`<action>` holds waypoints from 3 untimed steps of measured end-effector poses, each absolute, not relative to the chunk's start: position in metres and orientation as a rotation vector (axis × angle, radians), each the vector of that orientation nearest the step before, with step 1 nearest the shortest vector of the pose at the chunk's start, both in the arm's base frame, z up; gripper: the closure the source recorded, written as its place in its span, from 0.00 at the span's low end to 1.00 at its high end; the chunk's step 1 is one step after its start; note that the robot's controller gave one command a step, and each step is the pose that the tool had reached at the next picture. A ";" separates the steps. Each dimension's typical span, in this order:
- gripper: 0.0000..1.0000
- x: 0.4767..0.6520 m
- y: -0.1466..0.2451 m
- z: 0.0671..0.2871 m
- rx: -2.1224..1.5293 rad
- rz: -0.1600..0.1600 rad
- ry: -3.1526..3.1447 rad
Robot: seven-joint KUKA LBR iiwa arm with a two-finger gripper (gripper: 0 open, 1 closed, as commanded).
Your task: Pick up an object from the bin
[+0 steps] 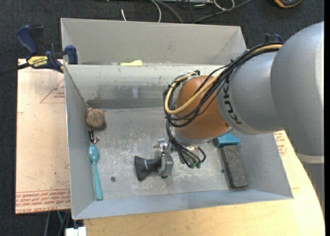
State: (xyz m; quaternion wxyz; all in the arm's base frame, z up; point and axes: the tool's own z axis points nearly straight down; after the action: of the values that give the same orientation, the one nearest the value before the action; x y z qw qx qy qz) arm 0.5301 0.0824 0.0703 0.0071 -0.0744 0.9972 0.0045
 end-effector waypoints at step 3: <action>1.00 0.584 0.068 0.203 -0.710 0.013 3.046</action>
Offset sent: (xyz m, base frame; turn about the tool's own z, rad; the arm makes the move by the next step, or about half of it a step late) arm 0.0343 -0.0212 0.1652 -0.1659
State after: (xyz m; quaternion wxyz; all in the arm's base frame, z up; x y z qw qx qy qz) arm 0.5837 0.0683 0.2031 0.0070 -0.2269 0.9739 0.0041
